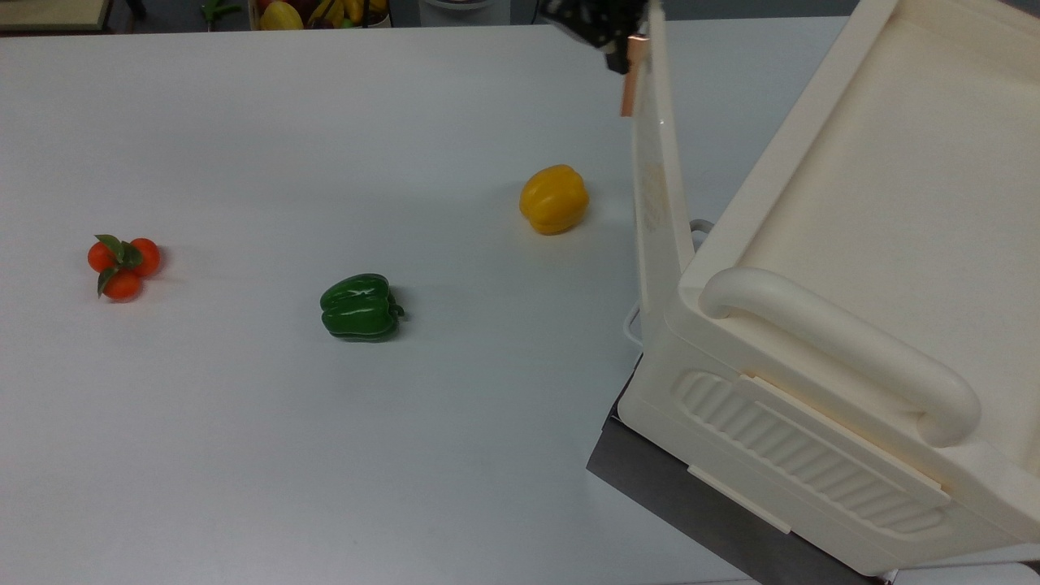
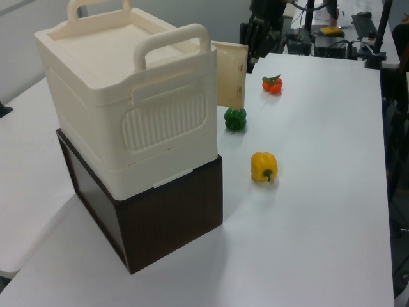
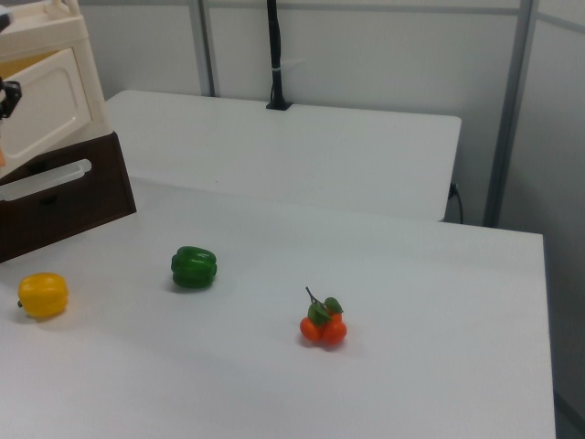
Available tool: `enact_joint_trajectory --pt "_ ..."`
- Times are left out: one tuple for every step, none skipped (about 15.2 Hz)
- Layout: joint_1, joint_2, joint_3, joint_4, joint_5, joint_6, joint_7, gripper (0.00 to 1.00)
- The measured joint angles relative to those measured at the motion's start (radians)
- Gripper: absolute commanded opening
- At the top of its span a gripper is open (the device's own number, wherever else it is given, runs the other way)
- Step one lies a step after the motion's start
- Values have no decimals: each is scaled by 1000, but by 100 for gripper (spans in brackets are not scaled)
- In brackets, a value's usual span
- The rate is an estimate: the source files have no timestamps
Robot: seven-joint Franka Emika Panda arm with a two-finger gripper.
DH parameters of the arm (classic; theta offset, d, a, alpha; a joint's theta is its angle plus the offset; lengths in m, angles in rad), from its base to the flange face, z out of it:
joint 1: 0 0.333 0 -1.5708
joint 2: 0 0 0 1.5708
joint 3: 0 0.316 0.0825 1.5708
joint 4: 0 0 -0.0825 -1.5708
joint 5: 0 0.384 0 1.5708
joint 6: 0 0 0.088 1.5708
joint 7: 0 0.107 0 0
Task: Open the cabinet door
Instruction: 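Pull the door edge outward with the gripper, swinging it open on its hinge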
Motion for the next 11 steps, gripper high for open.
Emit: enact_joint_trajectory --pt "-7 -3 -19 -3 0 -9 3 0" --pt "-12 -4 -47 -6 0 -12 2 0" --pt "-19 -4 -75 -6 -1 -12 -2 0" --pt "-26 -2 -102 -6 -1 -7 -11 0" --pt "-32 3 -124 -7 -1 1 -17 0" --pt "-35 8 -144 -7 -1 8 -21 0" --pt "-36 14 -162 -7 -1 17 -30 0" --pt "-38 18 -176 -7 -1 34 -32 0" --pt "-39 22 -189 -7 -1 64 -34 0" --pt "-41 27 -200 -7 -1 102 -35 1" --pt "-44 34 -209 -8 0 143 -35 1"
